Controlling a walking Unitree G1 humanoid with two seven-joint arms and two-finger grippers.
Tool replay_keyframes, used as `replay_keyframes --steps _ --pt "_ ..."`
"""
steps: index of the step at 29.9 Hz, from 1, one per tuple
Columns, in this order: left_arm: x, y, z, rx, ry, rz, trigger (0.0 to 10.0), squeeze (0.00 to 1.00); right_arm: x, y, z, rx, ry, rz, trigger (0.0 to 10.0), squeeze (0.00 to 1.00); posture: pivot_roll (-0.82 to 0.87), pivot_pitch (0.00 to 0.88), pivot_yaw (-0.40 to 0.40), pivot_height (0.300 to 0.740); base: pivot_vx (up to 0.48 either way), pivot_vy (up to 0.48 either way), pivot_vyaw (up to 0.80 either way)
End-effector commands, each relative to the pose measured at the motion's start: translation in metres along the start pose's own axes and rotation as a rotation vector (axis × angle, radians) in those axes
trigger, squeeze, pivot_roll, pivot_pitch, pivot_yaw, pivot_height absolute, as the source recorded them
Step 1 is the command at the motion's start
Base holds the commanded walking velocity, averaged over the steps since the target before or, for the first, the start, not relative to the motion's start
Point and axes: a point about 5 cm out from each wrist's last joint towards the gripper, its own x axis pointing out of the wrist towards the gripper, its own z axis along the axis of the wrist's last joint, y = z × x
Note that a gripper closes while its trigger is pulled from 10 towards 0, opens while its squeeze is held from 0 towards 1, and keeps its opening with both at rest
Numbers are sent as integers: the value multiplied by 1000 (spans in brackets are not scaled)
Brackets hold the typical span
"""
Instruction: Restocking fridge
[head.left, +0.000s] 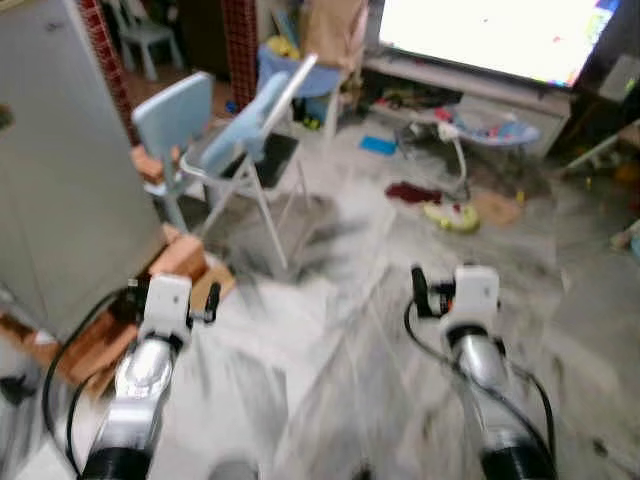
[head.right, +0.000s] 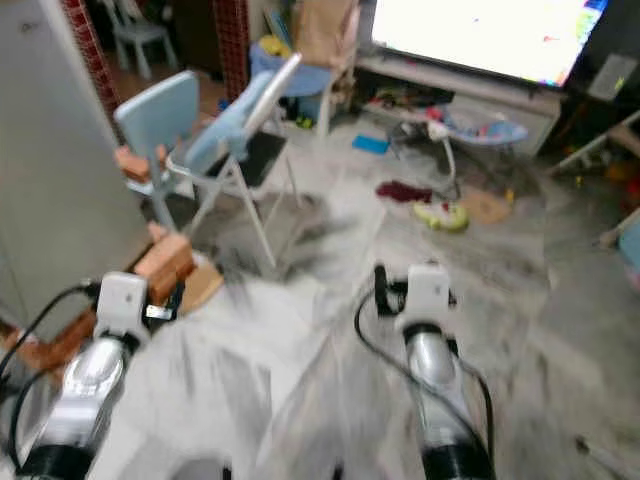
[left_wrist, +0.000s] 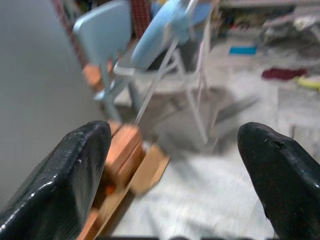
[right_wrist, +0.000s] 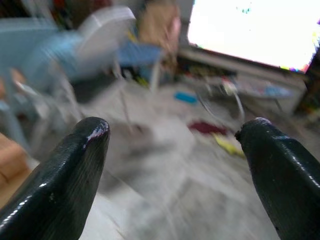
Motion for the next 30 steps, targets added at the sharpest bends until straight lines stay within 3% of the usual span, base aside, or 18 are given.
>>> replay_keyframes --steps 1,4,8,23,30 --pt "-2 -4 5 1 -26 -3 10000 0 -2 -15 8 -25 -40 -18 10000 0 19 0 -49 740 0 480 0" --pt "-16 -1 -6 -9 -1 26 10000 0 -10 -25 9 -44 -45 -31 10000 0 20 0 -54 740 0 480 0" --pt "-22 3 -12 -10 19 44 10000 0 -17 -32 4 -55 -22 -37 10000 0 26 0 -60 740 0 480 0" --pt "-17 16 -7 -4 11 99 10000 0 -14 -16 8 -61 -32 22 10000 0 32 0 -63 740 0 480 0" --pt "-14 12 -3 9 -8 40 10000 0 -13 -9 13 -49 -60 64 10000 0 28 0 -60 740 41 456 168"
